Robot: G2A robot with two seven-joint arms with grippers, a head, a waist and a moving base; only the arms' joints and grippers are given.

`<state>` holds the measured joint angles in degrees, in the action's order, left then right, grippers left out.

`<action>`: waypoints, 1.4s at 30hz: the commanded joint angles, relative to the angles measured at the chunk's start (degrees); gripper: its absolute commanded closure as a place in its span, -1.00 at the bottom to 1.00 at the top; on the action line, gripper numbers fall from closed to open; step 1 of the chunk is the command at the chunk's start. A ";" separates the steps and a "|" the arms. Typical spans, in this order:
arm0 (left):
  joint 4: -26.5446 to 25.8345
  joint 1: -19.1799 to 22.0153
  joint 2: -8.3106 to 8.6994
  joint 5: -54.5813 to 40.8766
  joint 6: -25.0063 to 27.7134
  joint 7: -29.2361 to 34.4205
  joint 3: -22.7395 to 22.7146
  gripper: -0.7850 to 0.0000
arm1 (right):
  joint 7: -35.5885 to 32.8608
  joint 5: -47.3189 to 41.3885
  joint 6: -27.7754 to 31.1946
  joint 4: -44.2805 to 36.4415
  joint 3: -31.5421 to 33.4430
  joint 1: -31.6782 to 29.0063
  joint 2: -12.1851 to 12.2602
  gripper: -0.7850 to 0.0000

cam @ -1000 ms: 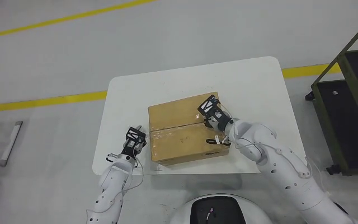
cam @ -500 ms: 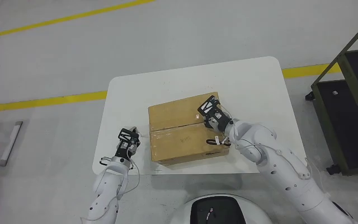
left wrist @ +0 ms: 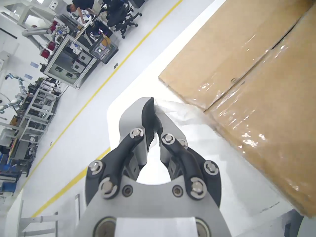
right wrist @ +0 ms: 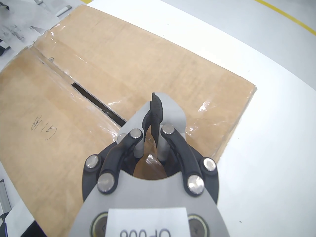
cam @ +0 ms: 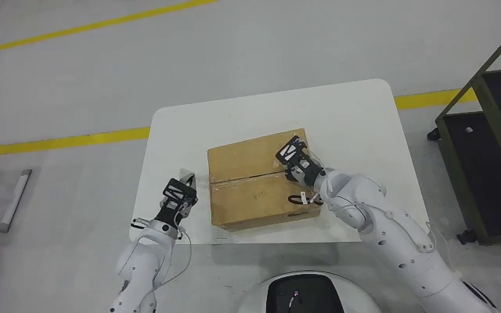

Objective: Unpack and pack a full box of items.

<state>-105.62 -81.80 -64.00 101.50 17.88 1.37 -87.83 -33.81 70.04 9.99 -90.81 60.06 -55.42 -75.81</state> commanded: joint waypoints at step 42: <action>-6.63 10.71 -0.44 -5.56 13.87 -2.38 11.18 -1.00 | -0.96 -2.44 -0.55 -3.13 4.17 -1.30 -0.04 0.47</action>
<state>-112.26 -71.36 -64.41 96.12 31.88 -1.12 -76.74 -34.83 67.75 9.46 -93.64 63.82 -56.63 -75.90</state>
